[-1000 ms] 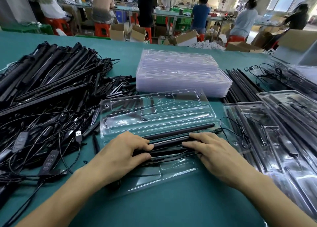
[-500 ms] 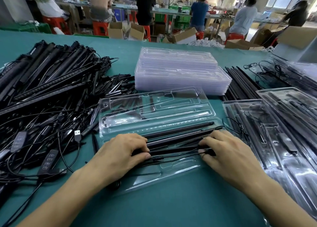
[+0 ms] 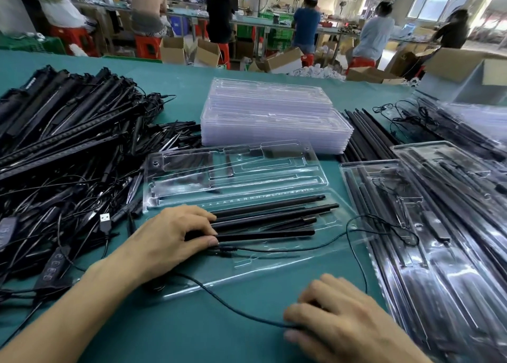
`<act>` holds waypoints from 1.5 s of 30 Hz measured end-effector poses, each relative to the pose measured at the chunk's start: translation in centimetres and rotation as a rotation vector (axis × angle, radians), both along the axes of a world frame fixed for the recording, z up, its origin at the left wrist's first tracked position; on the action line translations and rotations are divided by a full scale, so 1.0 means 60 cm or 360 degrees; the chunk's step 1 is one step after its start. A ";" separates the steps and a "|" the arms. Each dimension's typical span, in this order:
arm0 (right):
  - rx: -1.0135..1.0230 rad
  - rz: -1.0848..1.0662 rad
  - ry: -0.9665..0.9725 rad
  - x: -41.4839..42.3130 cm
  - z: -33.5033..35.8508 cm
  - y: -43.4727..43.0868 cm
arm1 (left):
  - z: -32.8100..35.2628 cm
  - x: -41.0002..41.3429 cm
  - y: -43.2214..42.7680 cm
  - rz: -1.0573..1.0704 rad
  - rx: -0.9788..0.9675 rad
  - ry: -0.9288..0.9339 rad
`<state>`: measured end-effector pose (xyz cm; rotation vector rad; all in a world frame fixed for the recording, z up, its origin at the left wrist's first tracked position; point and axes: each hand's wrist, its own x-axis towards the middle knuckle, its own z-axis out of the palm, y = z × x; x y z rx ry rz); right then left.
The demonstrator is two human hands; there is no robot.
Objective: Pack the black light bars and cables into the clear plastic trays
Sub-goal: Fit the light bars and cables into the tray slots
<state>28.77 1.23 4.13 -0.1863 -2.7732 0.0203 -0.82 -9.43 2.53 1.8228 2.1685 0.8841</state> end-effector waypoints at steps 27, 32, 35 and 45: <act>-0.0621 -0.0698 -0.0100 -0.089 -0.006 0.134 | -0.006 -0.010 -0.030 0.0146 -0.0029 -0.0095; -0.0630 -0.0757 0.0031 -0.085 -0.027 0.129 | -0.005 -0.010 -0.039 0.0129 -0.0036 -0.0074; -0.0637 -0.0758 0.0023 -0.080 -0.030 0.128 | 0.003 -0.017 -0.051 0.0159 0.0049 -0.0146; -0.0643 -0.0770 0.0059 -0.079 -0.028 0.125 | 0.008 -0.042 -0.064 0.0505 0.0049 -0.0246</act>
